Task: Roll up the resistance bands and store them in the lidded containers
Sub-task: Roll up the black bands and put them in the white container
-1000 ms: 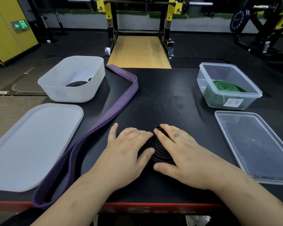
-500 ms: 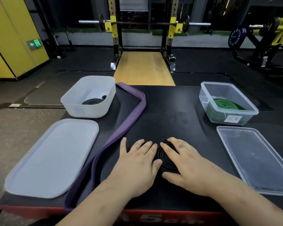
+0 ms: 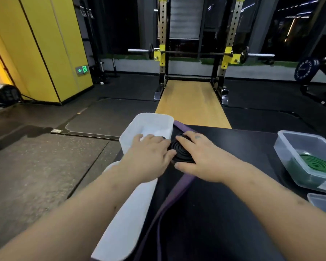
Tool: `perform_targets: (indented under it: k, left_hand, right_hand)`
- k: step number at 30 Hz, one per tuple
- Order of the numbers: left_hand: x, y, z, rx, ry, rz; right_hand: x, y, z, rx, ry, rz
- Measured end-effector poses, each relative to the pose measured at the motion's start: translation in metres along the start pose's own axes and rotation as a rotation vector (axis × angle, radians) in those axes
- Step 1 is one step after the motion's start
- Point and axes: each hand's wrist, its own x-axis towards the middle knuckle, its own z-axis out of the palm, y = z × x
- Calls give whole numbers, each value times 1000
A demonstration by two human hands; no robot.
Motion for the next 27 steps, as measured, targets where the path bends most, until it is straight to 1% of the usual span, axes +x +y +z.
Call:
perform_targets:
  k: [3, 7, 9, 11, 15, 20, 24, 27]
  left_hand:
    - [19, -40, 0, -10, 62, -49]
    - [29, -77, 14, 8, 93, -119]
    - [28, -87, 26, 11, 78, -134]
    - [26, -94, 39, -7, 28, -147]
    - [24, -101, 59, -46, -37, -133]
    - [23, -101, 69, -94, 9, -138]
    - [23, -104, 71, -114, 17, -133]
    - [23, -103, 74, -111, 9, -146]
  right_hand:
    - [53, -10, -4, -35, 5, -25]
    - [119, -22, -2, -77, 0, -24]
    - [150, -27, 4, -89, -8, -11]
    - [180, -30, 13, -122, -22, 11]
    - [229, -33, 36, -177, -85, 89]
    - [266, -33, 66, -135, -152, 196]
    - [276, -35, 80, -57, -182, 262]
    - [276, -34, 83, -51, -219, 282]
